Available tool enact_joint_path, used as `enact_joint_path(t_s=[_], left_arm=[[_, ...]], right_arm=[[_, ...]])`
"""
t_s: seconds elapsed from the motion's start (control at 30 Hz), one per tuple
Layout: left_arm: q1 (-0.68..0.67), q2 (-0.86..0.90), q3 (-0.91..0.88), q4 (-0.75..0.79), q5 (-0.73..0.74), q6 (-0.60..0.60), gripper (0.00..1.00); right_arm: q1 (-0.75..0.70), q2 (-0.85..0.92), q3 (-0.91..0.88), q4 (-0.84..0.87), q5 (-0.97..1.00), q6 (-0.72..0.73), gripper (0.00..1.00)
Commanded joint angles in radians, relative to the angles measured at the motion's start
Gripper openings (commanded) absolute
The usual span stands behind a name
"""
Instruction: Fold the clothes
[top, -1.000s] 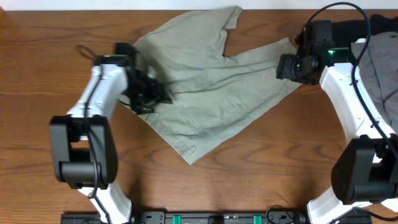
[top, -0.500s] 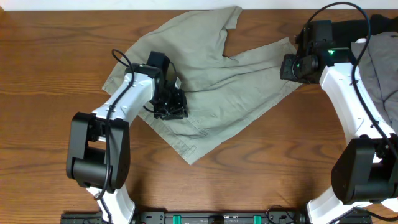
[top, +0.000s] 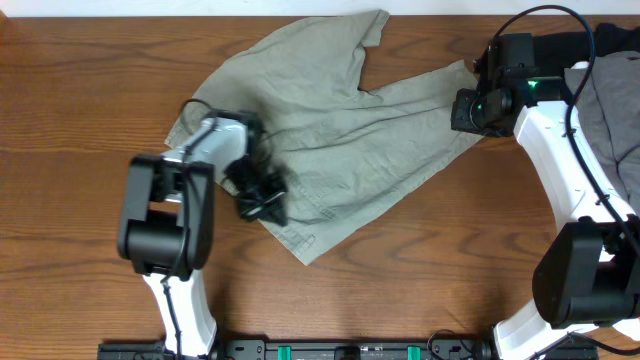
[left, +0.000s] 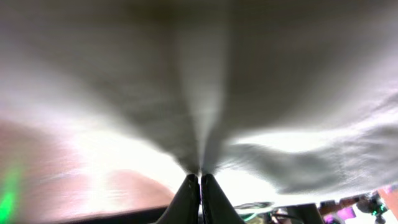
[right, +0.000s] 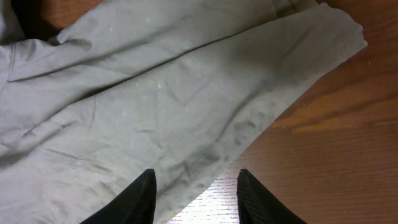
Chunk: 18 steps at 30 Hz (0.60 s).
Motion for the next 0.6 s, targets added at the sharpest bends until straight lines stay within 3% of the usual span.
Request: enact_joint_path(t_s=[0.0,0.13,0.2,0.57], left_arm=[[0.098,-0.002,-0.005,-0.052,-0.148,0.069,0.06],[0.2,-0.002,-0.005,-0.047,-0.15,0.08,0.06],[0.232,-0.002,-0.005,-0.024,-0.13,0.111,0.06],[0.229,-0.121,-0.002,0.06,-0.037,0.196,0.08]], right_arm=[[-0.004,0.001,-0.002,-0.001,-0.004,0.002,0.42],[-0.004,0.001,-0.002,0.003,0.015,0.002,0.49],[-0.006,0.005,-0.003,0.012,0.04,0.002,0.47],[-0.137,0.132,-0.003,0.2,0.027,0.026,0.01]])
